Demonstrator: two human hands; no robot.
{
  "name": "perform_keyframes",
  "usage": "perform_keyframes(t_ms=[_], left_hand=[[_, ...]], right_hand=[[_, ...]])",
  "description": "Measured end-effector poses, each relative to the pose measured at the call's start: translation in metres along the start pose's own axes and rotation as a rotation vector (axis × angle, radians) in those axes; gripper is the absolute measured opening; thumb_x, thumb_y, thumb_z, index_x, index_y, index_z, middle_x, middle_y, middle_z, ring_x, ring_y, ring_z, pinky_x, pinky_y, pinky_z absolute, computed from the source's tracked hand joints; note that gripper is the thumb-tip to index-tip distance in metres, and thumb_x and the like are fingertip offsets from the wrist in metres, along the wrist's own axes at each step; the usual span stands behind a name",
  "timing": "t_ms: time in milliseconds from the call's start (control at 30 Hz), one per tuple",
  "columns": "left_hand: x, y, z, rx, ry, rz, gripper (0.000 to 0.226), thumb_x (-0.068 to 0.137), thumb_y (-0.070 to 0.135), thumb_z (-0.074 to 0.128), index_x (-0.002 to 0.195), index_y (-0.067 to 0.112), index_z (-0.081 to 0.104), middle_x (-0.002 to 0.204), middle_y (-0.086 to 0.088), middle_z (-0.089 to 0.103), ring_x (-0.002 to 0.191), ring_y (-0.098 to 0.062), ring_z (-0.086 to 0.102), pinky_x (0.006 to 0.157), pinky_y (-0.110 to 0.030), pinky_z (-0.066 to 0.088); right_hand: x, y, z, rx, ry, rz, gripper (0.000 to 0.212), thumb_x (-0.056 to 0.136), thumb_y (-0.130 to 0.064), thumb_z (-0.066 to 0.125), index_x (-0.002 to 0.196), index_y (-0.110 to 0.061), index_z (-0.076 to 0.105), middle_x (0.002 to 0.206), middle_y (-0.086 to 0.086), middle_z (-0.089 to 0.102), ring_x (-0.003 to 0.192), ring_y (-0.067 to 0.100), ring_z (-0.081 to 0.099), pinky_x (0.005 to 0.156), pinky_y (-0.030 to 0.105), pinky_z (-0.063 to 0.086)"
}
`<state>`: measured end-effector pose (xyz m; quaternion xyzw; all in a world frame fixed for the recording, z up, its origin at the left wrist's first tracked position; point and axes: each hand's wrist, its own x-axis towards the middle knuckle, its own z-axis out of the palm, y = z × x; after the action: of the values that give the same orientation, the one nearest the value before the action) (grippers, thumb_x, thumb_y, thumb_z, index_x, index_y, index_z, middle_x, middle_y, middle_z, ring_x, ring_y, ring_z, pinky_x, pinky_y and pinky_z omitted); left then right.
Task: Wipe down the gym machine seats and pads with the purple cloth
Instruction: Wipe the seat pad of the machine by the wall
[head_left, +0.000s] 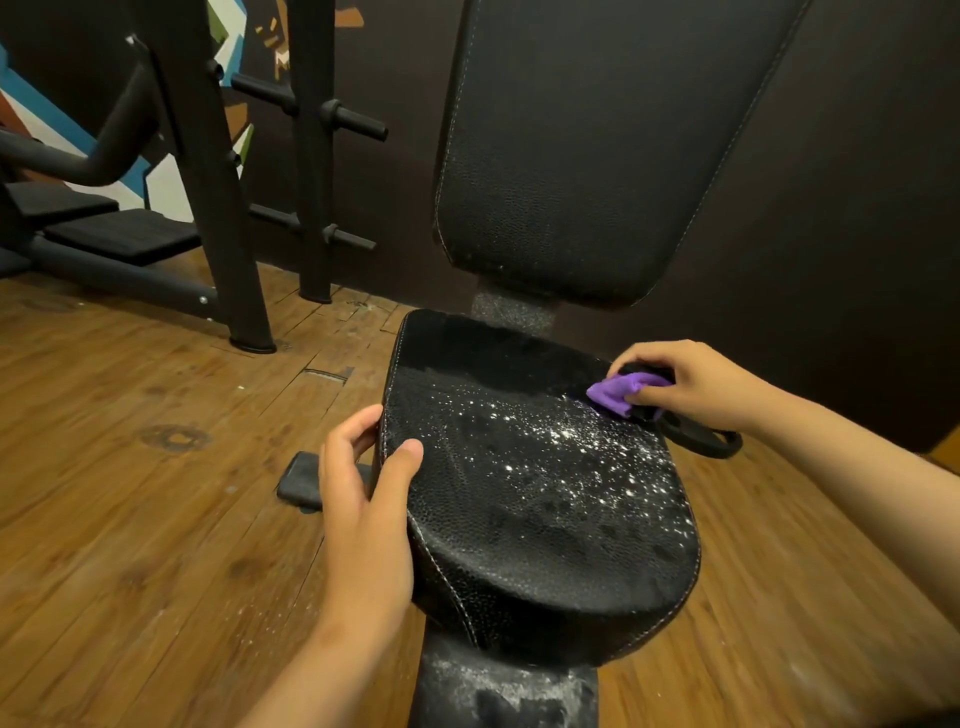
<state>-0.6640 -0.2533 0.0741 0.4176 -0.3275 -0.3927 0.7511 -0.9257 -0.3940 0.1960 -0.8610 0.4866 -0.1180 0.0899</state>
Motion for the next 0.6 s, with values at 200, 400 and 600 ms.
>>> perform_keyframes(t_ms=[200,400,600], left_hand=[[0.005,-0.001,-0.001,-0.005,-0.003,0.024,0.032,0.092,0.0,0.048,0.114,0.022,0.055,0.11,0.007,0.059,0.082,0.008,0.061,0.063,-0.009,0.046],[0.007,-0.003,-0.002,0.002,-0.01,0.023,0.033,0.093,-0.001,0.046,0.12,0.017,0.053,0.111,0.005,0.058,0.077,0.009,0.061,0.061,-0.009,0.047],[0.007,-0.004,-0.004,0.02,-0.024,0.029,0.032,0.094,0.001,0.047,0.121,0.016,0.053,0.113,0.004,0.057,0.078,0.01,0.059,0.062,-0.008,0.046]], right_hand=[[0.048,0.038,0.011,-0.047,0.181,0.153,0.019,0.09,-0.007,0.061,0.103,-0.021,0.064,0.103,0.0,0.065,0.087,0.009,0.061,0.062,0.015,0.046],[0.066,0.044,0.015,-0.052,0.201,0.187,0.021,0.091,-0.004,0.058,0.105,-0.018,0.064,0.103,0.003,0.064,0.087,0.014,0.06,0.073,0.027,0.046],[0.025,0.036,0.005,-0.02,0.125,0.152,0.021,0.091,-0.011,0.062,0.106,-0.025,0.064,0.106,-0.005,0.064,0.091,0.009,0.063,0.063,0.016,0.049]])
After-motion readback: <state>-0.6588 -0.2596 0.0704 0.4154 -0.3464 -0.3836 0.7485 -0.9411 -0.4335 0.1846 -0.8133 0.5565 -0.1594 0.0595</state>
